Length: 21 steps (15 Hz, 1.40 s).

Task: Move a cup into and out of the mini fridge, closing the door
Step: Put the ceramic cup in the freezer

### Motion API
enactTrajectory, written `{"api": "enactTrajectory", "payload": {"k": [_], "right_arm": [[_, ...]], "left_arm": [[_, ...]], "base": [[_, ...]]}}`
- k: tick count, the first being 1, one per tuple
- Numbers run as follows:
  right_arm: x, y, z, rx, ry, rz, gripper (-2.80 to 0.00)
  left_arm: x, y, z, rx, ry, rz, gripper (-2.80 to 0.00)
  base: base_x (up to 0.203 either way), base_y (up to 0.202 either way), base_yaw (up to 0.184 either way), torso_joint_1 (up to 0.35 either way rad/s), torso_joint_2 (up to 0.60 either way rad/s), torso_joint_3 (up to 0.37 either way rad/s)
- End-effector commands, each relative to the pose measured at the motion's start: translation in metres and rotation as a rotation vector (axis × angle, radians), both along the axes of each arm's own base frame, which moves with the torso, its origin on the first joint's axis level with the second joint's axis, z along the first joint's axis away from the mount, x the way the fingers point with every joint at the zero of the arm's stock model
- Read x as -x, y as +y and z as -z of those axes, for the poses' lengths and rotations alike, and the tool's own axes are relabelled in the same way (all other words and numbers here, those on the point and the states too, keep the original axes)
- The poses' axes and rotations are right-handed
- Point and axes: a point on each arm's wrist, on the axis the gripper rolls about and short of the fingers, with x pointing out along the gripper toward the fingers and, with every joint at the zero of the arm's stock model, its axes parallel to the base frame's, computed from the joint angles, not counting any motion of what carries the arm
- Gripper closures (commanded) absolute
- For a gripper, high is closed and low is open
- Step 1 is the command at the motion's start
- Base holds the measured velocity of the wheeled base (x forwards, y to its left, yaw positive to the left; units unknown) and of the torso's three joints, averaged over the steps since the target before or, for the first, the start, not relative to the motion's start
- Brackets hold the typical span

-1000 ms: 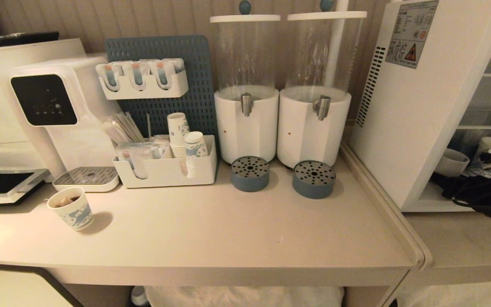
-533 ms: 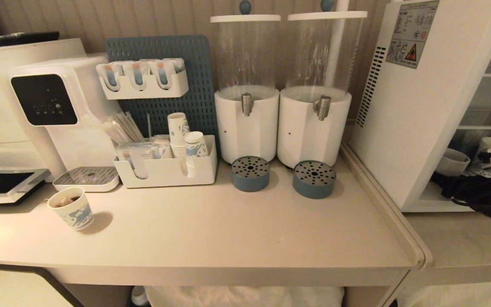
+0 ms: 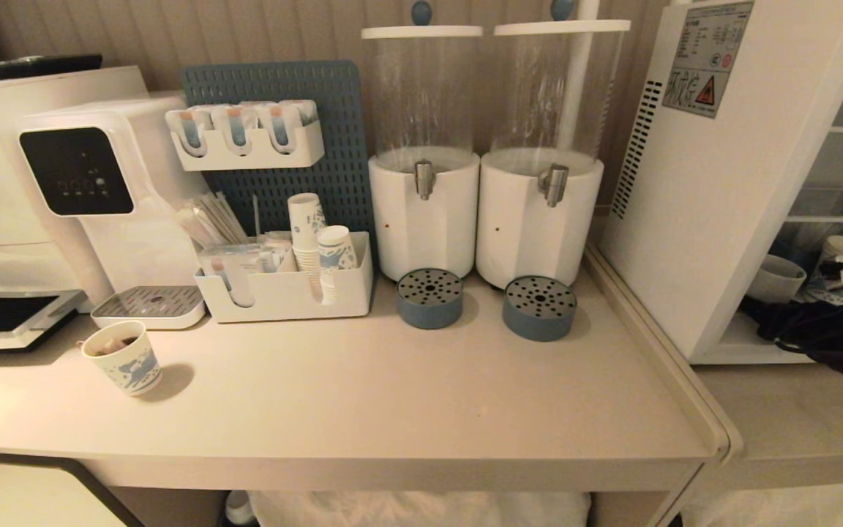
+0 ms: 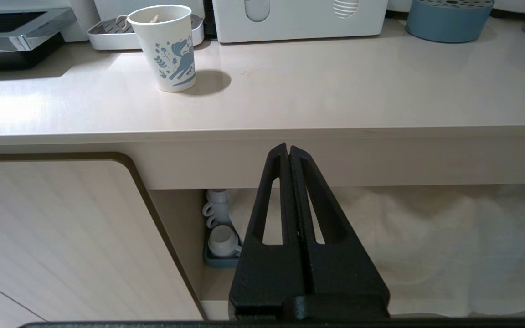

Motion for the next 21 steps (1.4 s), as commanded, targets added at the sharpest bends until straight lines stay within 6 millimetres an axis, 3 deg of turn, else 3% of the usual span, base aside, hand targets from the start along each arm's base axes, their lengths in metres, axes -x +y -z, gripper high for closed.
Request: {"api": "enactTrajectory", "payload": {"k": [1,21], "right_arm": [[-0.0001,0.0007,0.0016,-0.003,0.009,-0.004,0.0],[0.0037,0.003,0.0007,0.014,0.017,-0.01,0.0]], "left_arm": [[-0.0001,0.0,0.0,0.0,0.001,0.001,0.0],[-0.0001,0.0,0.0,0.002,0.001,0.0,0.0]], "base": [[0.0,0.0,0.0,0.0,0.0,0.0],[0.0,0.0,0.0,0.0,0.0,0.0]]}}
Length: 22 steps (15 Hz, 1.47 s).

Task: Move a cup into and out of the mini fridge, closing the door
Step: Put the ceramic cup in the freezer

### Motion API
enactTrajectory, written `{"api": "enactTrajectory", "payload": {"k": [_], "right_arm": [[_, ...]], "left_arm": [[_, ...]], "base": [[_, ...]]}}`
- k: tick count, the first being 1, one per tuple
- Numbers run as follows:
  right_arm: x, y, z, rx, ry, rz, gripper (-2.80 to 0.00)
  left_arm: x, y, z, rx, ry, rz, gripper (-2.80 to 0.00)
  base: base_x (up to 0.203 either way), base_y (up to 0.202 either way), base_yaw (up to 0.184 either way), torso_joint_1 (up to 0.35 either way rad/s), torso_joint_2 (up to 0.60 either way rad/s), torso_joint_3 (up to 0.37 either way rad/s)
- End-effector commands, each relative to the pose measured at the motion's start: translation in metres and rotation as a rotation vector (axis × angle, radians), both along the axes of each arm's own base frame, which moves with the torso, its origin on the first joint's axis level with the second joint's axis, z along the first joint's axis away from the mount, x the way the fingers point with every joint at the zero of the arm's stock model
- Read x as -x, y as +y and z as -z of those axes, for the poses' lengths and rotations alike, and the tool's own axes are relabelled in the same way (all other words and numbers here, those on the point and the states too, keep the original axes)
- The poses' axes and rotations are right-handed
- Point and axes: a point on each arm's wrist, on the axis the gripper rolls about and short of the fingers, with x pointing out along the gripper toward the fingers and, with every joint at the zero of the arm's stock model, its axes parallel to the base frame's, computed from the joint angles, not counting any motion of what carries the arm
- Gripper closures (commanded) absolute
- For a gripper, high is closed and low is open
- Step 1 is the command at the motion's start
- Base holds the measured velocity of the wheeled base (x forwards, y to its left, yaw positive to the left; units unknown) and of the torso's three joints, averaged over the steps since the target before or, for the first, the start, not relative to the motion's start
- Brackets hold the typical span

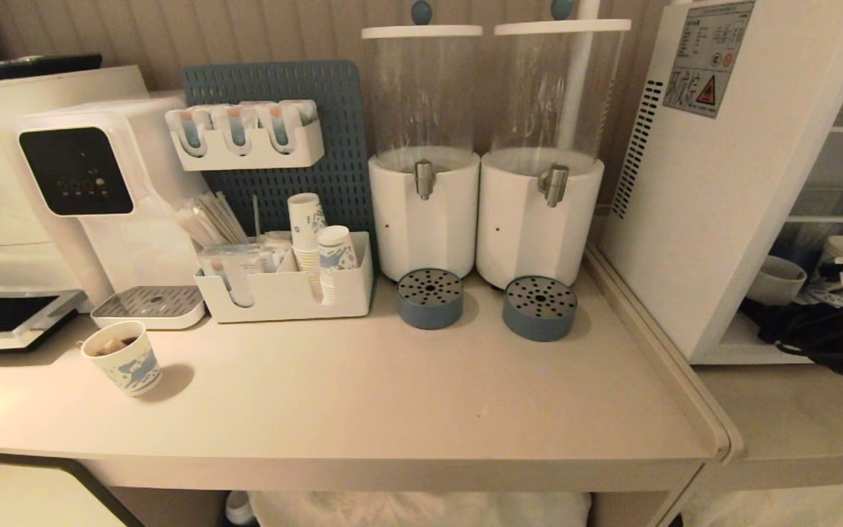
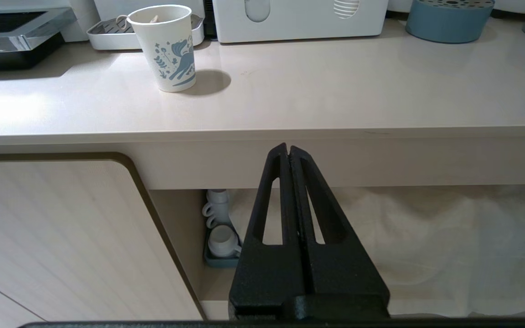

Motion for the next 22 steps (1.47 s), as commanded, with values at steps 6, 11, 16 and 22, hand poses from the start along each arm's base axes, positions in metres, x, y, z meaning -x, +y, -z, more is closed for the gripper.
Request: {"api": "enactTrajectory", "payload": {"k": [6,11,16,22], "right_arm": [[0.0,0.003,-0.001,0.027,0.0,0.026,-2.8],[0.0,0.006,0.001,0.025,0.003,0.018,-2.8],[0.001,0.006,0.001,0.024,0.005,0.017,-2.8],[0.012,0.011,-0.001,0.017,0.0,-0.01,-2.8]], "left_arm": [[0.0,0.0,0.0,-0.001,0.002,0.002,0.0],[0.0,0.0,0.0,-0.001,0.002,0.0,0.0],[0.0,0.0,0.0,-0.001,0.002,0.0,0.0],[0.0,0.0,0.0,-0.001,0.002,0.0,0.0]], "base": [[0.0,0.0,0.0,0.0,0.0,0.0],[0.0,0.0,0.0,0.0,0.0,0.0],[0.0,0.0,0.0,0.0,0.0,0.0],[0.0,0.0,0.0,0.0,0.0,0.0]]}}
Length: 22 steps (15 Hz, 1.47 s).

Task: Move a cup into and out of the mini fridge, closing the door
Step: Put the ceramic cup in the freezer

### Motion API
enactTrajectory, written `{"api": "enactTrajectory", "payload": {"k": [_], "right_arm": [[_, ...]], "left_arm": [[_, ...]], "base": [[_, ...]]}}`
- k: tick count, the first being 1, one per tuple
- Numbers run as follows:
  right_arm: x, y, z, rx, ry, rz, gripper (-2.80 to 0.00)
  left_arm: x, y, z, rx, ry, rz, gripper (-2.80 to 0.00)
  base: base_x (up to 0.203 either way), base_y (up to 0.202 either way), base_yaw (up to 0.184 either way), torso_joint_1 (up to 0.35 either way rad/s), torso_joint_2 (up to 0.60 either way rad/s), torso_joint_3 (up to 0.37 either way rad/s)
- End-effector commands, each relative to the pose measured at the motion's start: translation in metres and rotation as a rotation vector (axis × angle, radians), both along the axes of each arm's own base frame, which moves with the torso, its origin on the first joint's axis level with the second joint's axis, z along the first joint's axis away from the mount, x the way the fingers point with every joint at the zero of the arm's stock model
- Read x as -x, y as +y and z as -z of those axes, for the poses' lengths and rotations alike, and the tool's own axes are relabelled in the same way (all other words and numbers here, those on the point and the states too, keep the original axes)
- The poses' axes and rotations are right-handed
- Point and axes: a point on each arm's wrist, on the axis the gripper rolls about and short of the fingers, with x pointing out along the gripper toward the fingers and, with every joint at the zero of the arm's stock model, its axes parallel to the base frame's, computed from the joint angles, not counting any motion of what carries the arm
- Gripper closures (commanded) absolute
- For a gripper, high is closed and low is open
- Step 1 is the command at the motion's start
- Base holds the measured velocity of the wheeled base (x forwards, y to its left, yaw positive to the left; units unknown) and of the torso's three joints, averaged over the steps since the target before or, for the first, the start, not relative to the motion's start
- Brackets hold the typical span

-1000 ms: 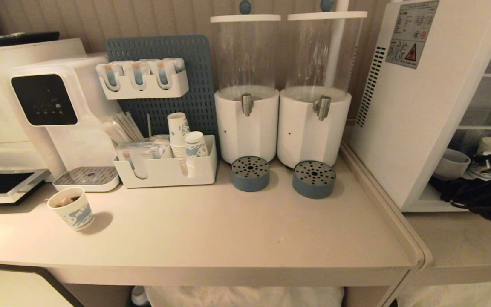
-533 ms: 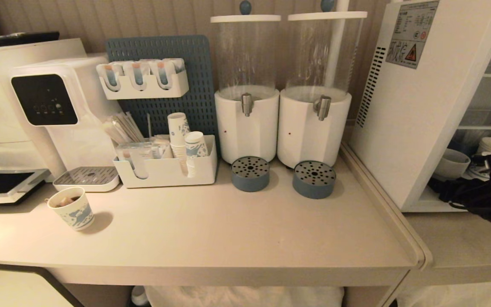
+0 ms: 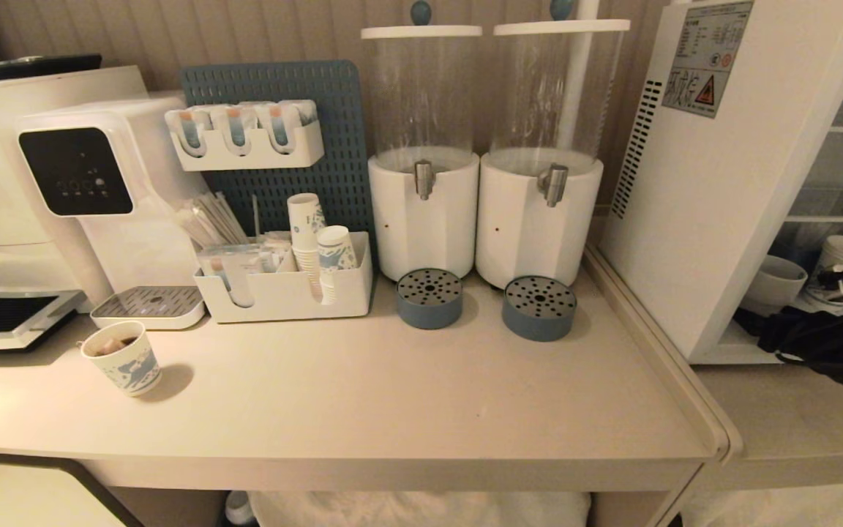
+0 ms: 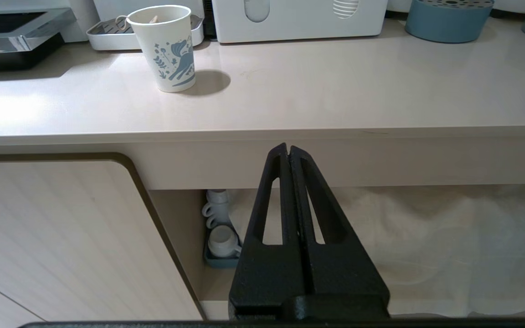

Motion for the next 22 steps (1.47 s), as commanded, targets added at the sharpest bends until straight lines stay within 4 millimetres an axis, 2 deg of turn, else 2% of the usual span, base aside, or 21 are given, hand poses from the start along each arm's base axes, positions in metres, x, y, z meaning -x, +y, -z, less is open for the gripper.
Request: {"api": "enactTrajectory", "payload": {"k": [1,12,15,16,22], "right_arm": [[0.004,0.002,-0.006,0.003,-0.013,-0.008,-2.8],[0.041,-0.001,-0.019,-0.007,-0.024,-0.003,-2.8],[0.057,-0.001,-0.027,-0.016,-0.034,-0.023,-2.8],[0.064,-0.001,-0.029,-0.022,-0.036,-0.037,0.0],[0.101,0.003,-0.042,-0.046,-0.055,-0.081,0.0]], "left_arm": [[0.0,0.0,0.0,0.0,0.002,0.0,0.0],[0.0,0.0,0.0,0.0,0.002,0.0,0.0],[0.0,0.0,0.0,0.0,0.002,0.0,0.0],[0.0,0.0,0.0,0.0,0.002,0.0,0.0],[0.0,0.0,0.0,0.0,0.002,0.0,0.0]], "base": [[0.0,0.0,0.0,0.0,0.0,0.0],[0.0,0.0,0.0,0.0,0.0,0.0],[0.0,0.0,0.0,0.0,0.0,0.0],[0.0,0.0,0.0,0.0,0.0,0.0],[0.0,0.0,0.0,0.0,0.0,0.0]]}}
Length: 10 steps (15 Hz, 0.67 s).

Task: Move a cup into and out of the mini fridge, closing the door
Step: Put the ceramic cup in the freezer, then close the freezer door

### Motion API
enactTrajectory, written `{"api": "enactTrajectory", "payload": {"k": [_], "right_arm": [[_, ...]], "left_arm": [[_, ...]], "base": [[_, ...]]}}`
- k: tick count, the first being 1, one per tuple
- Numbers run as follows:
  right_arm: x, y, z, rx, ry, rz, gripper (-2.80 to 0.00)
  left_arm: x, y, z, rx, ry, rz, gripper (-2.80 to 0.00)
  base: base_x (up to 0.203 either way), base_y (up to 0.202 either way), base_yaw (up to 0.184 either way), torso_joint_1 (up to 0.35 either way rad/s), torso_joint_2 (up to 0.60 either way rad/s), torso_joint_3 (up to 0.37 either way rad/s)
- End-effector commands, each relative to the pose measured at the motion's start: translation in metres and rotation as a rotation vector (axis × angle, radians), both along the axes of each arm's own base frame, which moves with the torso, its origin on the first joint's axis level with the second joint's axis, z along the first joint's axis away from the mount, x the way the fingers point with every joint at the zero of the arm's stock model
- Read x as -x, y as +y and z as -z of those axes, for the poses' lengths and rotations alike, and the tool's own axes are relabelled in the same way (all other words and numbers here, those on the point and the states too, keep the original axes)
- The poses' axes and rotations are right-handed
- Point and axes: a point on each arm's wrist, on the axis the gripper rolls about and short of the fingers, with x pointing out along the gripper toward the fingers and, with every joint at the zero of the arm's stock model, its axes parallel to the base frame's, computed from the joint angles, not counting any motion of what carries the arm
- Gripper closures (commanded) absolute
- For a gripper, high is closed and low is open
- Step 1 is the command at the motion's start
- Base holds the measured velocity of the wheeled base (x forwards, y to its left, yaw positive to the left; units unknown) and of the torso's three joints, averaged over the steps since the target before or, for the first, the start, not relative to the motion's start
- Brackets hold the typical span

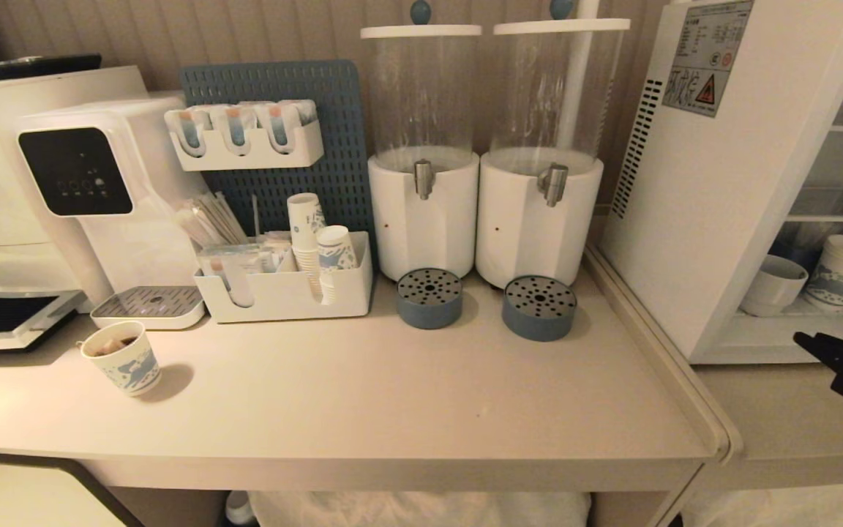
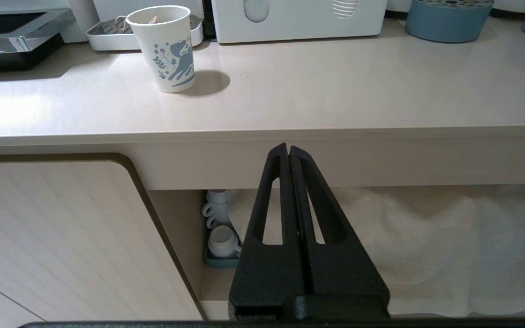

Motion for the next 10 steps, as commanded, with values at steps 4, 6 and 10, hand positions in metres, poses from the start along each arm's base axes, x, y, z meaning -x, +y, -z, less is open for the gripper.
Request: {"api": "enactTrajectory", "payload": {"k": [4,6,10], "right_arm": [[0.034,0.005,-0.017,-0.015,-0.043,-0.071,0.0],[0.051,0.007,-0.026,-0.038,-0.055,-0.119,0.0],[0.08,0.012,-0.043,-0.103,-0.058,-0.2,0.0]], "left_arm": [[0.0,0.0,0.0,0.0,0.002,-0.001,0.0],[0.0,0.0,0.0,0.0,0.002,-0.001,0.0],[0.0,0.0,0.0,0.001,0.002,-0.001,0.0]], "base": [[0.0,0.0,0.0,0.0,0.0,0.0],[0.0,0.0,0.0,0.0,0.0,0.0],[0.0,0.0,0.0,0.0,0.0,0.0]]}}
